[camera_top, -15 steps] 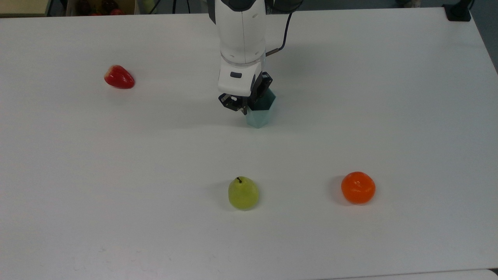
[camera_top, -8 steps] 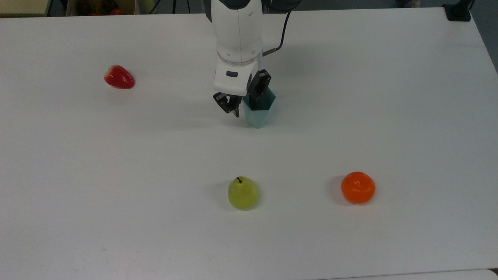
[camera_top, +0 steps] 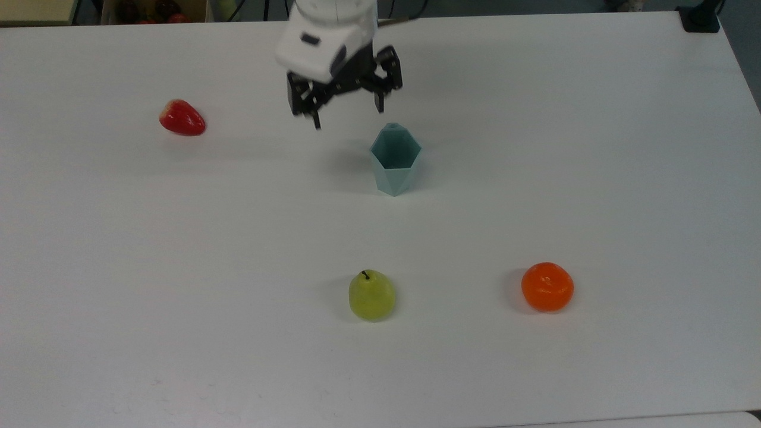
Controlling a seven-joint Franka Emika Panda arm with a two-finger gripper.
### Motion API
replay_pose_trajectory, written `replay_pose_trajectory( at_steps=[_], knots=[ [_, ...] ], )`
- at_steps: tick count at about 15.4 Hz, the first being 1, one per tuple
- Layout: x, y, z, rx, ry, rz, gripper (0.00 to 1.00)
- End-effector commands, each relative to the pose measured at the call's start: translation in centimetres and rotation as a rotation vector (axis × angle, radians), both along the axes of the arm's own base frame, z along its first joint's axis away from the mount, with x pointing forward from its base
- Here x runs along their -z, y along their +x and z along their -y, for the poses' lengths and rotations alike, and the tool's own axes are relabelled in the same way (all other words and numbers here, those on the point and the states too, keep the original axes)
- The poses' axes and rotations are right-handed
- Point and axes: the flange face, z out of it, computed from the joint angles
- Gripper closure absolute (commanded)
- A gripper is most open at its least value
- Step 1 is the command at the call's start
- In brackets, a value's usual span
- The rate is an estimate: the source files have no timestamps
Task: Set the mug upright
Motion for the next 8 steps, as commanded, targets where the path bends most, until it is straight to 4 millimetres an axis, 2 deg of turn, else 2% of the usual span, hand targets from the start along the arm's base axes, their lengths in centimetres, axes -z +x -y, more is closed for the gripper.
replay_pose_trajectory(
  at_steps=[1,4,8],
  knots=[
    [-5.8,-4.8,0.7,0.224,-0.108,-0.034,0.00],
    [-8.9,-6.8,3.1,0.258,-0.090,-0.038,0.00],
    [-10.4,-8.2,3.9,0.273,-0.067,-0.056,0.00]
  ],
)
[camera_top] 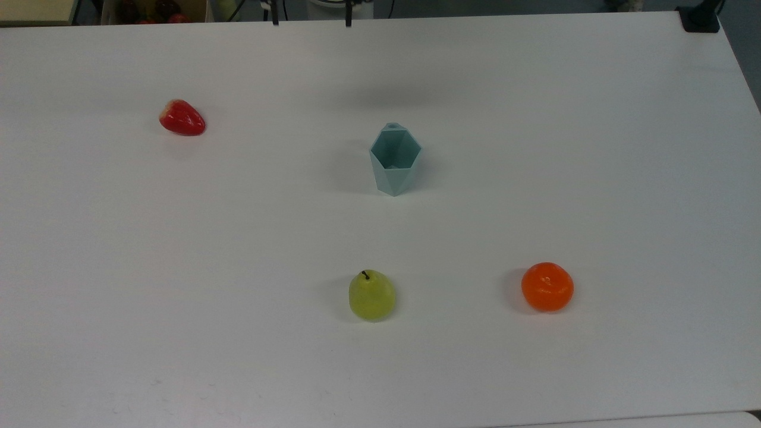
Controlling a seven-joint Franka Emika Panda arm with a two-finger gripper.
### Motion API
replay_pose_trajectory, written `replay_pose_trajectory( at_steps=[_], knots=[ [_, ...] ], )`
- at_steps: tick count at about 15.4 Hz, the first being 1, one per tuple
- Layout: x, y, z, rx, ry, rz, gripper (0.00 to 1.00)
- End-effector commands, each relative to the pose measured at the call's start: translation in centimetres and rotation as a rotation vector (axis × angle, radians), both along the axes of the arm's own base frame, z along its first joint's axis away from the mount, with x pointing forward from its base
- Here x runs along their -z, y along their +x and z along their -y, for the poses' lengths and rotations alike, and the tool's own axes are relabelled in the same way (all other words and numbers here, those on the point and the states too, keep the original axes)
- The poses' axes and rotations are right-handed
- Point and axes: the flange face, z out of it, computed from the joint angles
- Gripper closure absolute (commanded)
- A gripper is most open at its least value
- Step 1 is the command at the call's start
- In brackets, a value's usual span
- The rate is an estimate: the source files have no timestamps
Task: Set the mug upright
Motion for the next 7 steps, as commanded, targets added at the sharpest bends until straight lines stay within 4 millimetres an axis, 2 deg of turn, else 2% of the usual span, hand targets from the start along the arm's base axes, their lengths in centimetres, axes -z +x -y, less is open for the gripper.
replay_pose_trajectory(
  at_steps=[1,3,7],
  knots=[
    [-0.55,-1.37,0.54,0.043,0.023,-0.008,0.00],
    [-0.73,-1.26,1.27,0.061,0.025,0.000,0.00],
    [-0.75,-1.17,1.33,0.064,0.027,0.003,0.00]
  ],
)
